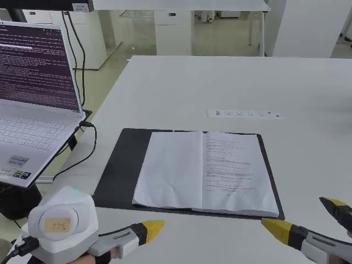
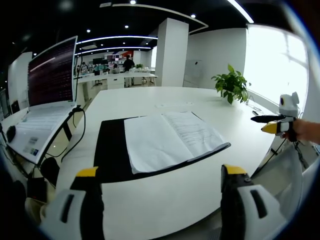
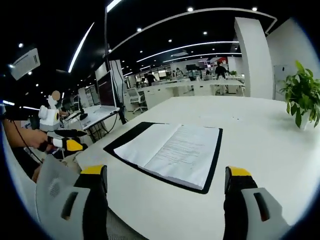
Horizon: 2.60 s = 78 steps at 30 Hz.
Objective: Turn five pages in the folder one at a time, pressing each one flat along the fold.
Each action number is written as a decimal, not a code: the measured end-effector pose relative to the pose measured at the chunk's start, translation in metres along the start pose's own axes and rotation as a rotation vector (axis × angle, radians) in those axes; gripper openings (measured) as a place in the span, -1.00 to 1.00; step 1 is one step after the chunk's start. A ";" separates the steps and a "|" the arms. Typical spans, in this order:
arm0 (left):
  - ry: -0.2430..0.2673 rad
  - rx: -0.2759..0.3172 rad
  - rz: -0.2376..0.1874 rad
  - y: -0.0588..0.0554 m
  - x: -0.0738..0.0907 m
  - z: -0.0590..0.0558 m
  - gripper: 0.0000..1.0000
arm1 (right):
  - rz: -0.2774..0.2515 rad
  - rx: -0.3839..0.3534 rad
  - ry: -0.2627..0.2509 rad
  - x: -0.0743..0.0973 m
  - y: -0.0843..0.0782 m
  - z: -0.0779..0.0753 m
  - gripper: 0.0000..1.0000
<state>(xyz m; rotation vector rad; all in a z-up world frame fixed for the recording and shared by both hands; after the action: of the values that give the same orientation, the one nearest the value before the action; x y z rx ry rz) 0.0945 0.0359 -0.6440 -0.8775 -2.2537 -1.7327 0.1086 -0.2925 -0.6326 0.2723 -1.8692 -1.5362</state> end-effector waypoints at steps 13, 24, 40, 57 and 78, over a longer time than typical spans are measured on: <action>-0.037 -0.049 0.023 0.003 -0.022 -0.022 0.91 | 0.023 -0.044 0.052 0.008 -0.016 0.007 0.85; -0.159 -0.154 0.068 -0.001 -0.083 -0.073 0.62 | 0.034 -0.058 0.049 0.010 -0.025 0.005 0.72; -0.276 -0.235 0.132 -0.026 -0.186 -0.151 0.12 | 0.033 -0.083 0.041 0.004 -0.024 0.003 0.61; -0.183 -0.263 0.197 -0.064 -0.240 -0.157 -0.23 | 0.044 -0.116 0.033 -0.002 -0.027 -0.003 0.52; -0.191 -0.289 0.122 -0.063 -0.241 -0.153 -0.80 | 0.066 -0.138 0.045 -0.010 -0.035 -0.007 0.45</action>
<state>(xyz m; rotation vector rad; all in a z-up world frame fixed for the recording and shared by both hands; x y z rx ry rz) 0.2231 -0.1990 -0.7611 -1.2602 -2.0352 -2.0257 0.1113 -0.3020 -0.6688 0.1788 -1.7113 -1.5928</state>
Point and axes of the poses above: the centre of the closed fingertips' face, and the gripper's own axes: x roughly backward along the fingers, z roughly to its left, y roughly out of its top, the point moved 4 cm from there along x, roughly backward along the fingers, and after that the axes turned 14 degrees about x, right-handed, at the moved point
